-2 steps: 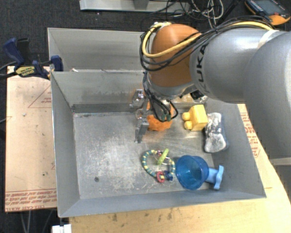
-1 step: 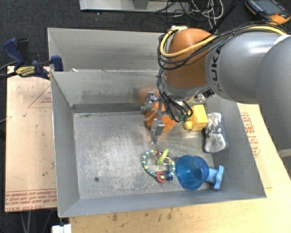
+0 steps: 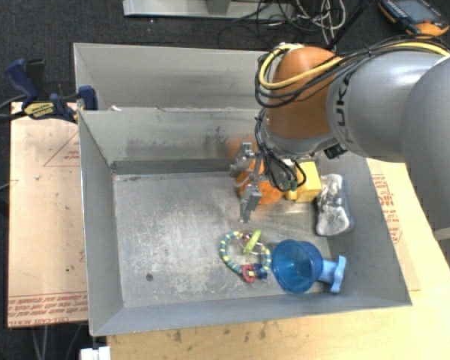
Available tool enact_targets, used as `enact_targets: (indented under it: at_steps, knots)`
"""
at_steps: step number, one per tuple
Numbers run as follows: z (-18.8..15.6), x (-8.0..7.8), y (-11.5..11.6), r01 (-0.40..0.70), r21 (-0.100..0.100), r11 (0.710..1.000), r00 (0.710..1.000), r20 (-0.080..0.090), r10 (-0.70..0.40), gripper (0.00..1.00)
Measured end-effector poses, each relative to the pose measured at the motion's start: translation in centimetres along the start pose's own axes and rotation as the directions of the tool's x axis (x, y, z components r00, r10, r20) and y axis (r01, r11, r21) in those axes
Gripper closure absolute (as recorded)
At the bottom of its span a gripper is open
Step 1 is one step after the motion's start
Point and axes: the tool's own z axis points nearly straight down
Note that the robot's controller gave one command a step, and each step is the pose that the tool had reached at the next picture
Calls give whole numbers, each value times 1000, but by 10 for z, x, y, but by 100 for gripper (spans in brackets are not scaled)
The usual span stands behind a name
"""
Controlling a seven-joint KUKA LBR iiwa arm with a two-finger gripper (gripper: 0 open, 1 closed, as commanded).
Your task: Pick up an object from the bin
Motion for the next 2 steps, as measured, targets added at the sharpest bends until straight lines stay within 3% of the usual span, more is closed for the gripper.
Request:
enact_targets:
  at_steps: [1, 2]
  knots:
    - [7, -12, -24, 128, -1, 992, 992, 5, -128, 0]
    - [46, -19, -72, 155, -3, 988, 988, 9, -155, 0]
